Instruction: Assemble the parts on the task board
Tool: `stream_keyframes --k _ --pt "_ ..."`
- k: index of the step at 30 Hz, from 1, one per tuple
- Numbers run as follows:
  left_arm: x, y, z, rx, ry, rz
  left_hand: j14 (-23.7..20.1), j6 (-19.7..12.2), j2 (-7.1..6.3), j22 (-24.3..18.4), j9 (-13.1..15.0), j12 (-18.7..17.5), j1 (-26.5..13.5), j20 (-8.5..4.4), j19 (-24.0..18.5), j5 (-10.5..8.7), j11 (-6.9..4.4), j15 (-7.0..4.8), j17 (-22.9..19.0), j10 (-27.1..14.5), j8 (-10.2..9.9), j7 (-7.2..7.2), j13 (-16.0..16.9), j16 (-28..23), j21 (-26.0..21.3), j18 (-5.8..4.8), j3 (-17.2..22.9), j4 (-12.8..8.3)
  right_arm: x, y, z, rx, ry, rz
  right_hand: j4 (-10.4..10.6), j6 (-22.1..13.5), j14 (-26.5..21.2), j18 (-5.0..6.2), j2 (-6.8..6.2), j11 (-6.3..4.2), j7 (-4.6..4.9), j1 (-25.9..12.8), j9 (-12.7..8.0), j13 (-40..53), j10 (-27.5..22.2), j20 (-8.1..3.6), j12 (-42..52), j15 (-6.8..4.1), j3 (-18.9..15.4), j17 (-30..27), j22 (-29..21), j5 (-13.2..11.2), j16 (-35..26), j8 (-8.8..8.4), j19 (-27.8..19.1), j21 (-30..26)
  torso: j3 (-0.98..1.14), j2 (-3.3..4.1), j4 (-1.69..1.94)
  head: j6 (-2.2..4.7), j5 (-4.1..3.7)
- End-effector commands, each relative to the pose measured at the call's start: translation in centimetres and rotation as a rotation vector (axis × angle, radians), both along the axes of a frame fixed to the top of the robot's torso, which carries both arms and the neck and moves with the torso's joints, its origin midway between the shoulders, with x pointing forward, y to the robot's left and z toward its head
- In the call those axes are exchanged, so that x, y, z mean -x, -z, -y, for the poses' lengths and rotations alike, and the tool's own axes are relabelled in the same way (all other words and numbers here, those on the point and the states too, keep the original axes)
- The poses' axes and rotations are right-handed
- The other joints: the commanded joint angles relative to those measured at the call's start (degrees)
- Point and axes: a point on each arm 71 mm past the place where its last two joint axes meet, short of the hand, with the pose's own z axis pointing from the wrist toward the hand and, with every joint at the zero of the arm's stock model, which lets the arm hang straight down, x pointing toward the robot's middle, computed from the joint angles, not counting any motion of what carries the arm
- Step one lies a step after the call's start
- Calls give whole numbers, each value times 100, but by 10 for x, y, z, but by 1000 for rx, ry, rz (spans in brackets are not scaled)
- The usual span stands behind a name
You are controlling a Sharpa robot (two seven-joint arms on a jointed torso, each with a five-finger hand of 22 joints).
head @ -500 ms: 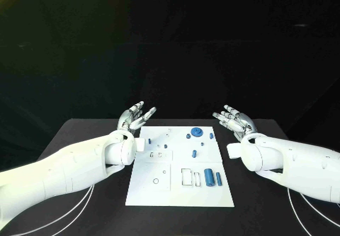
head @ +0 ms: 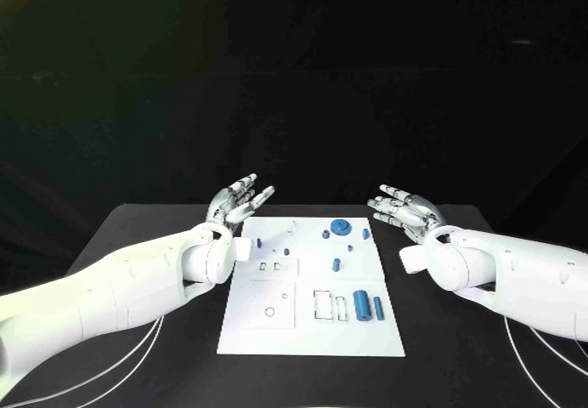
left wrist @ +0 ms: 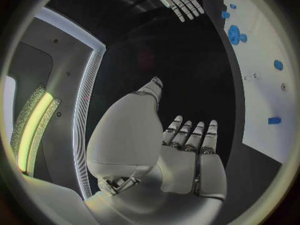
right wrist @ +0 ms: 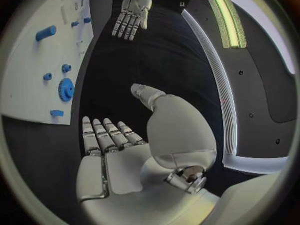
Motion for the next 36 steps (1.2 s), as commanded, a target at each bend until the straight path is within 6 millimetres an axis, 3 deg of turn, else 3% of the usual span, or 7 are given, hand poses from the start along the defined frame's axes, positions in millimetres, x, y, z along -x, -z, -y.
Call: stream_keyframes --k 1,3,5,7,16,29,36 --pt "1 -2 3 16 41 17 114 116 59 25 21 36 45 5 141 12 41 85 25 122 48 365 18 35 63 149 34 25 -1 -3 -2 30 -39 44 -116 146 167 42 -18 -6 944 160 38 19 186 -6 44 -2 24 28 22 -60 59 62 132 71 0 1 -2 26 5" --pt "1 -2 2 16 42 17 177 197 83 50 38 47 53 14 295 8 89 147 36 222 71 408 27 46 114 160 53 21 -2 -5 0 62 -34 71 -205 354 392 64 -39 -16 941 283 93 38 422 -15 69 -12 43 66 51 -120 109 121 291 133 0 2 -1 38 6" --pt "1 -2 1 15 43 18 650 511 175 277 110 242 45 7 1582 -5 366 215 159 1200 172 636 132 153 551 110 117 3 -4 -8 2 100 -33 104 -298 710 808 99 -68 -9 941 412 189 81 841 -15 147 -25 60 139 108 -192 224 236 603 247 5 2 1 41 7" --pt "3 -3 -2 12 45 19 2293 1027 218 458 237 666 42 -8 2634 -9 639 20 607 2739 358 746 278 633 990 318 171 -13 -8 -13 4 149 -37 150 -422 1447 1691 186 -120 -56 918 606 379 151 1804 -17 320 -130 72 288 223 -280 484 483 1249 489 4 3 7 47 1" --pt "9 -9 -8 -27 124 18 4037 3101 157 838 900 1560 127 -282 4199 -15 75 -540 1359 4678 1573 495 558 1277 2038 654 395 -33 -22 -39 6 376 -148 293 -517 3645 4247 597 -253 -455 674 805 796 182 4237 -158 578 -662 295 650 582 -348 1248 1216 3286 1439 -6 4 1 28 -21" --pt "29 -36 -3 -50 337 13 4706 3043 -133 1892 1464 1601 366 -636 4605 -16 -105 -807 2302 5001 2039 352 728 1458 3863 615 984 -75 -37 -68 -15 737 -328 405 -535 4316 5609 589 -427 -804 365 850 921 257 5294 -639 360 -1137 39 1307 1216 -246 1650 1314 3937 2545 -39 100 -24 80 -33" --pt "40 -59 2 -37 425 22 5138 3058 -198 2426 1626 1740 286 -746 4806 -23 -198 -946 2884 5083 2130 288 897 1667 4792 649 1108 -84 -44 -84 -31 914 -367 449 -535 4517 6533 604 -469 -1050 187 883 1041 427 5819 -987 409 -1467 -197 2312 1889 -262 2589 1298 4530 3625 -42 233 33 109 -61"
